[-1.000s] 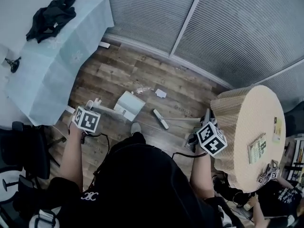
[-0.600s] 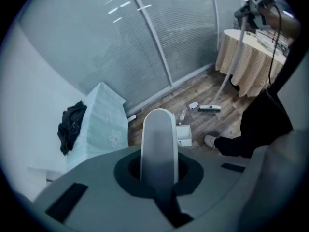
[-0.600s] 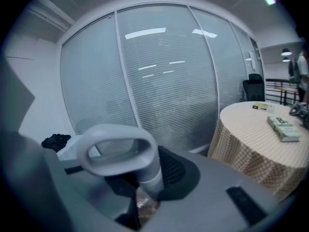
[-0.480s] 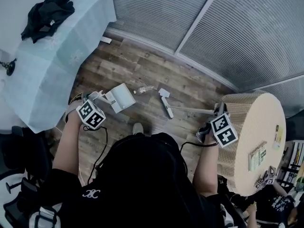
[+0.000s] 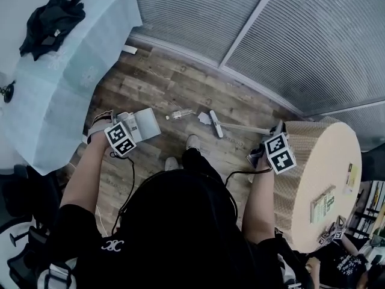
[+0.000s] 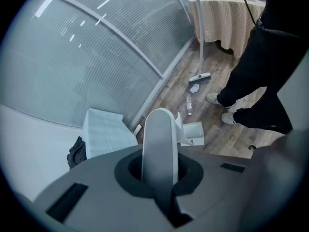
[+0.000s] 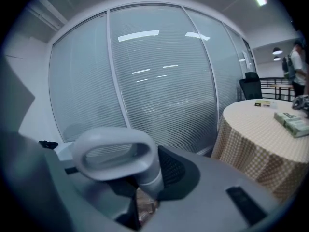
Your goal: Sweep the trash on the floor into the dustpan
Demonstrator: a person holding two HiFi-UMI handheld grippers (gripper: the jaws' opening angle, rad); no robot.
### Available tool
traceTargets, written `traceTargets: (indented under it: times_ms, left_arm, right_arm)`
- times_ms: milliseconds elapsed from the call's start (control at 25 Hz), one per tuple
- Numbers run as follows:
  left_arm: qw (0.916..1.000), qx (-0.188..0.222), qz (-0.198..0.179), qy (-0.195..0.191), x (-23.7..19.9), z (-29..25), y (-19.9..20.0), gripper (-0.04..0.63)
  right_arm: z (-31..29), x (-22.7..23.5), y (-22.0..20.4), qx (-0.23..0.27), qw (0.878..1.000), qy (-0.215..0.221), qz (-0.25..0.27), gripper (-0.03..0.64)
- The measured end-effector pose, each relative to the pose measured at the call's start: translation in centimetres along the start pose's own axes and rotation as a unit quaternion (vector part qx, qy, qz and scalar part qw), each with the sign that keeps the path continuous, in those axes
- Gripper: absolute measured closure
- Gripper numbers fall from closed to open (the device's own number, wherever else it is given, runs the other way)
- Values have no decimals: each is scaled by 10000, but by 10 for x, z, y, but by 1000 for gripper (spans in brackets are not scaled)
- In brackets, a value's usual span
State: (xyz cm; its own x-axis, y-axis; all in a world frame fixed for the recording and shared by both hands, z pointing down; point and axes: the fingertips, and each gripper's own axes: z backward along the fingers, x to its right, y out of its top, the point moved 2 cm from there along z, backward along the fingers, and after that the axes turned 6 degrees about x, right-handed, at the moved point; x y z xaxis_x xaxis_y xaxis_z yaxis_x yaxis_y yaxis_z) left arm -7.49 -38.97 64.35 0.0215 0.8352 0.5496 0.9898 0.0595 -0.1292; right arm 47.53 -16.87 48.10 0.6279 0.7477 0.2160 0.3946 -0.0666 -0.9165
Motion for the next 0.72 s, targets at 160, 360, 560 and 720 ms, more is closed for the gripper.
traceTargets:
  times_ms: [160,360,560,720]
  left_arm:
    - [9996,-157,227,-31,2,-14,-4,592]
    - [9968,-736,285,143,-6,-30,-8,595]
    - [9963,-756,395,65,-7,-30,-15,595]
    - [9965,-720,412,104,-10,-28,-20,595]
  right_arm:
    - [-33,3,-8,-156,9997,-145,71,563]
    - [-74,-19,-34,-437,9978,-14,496,563]
    - [-80,-74,-45,-664,9914,550,984,560]
    - [-72,-113,-57,-828,9854,982,1116,560]
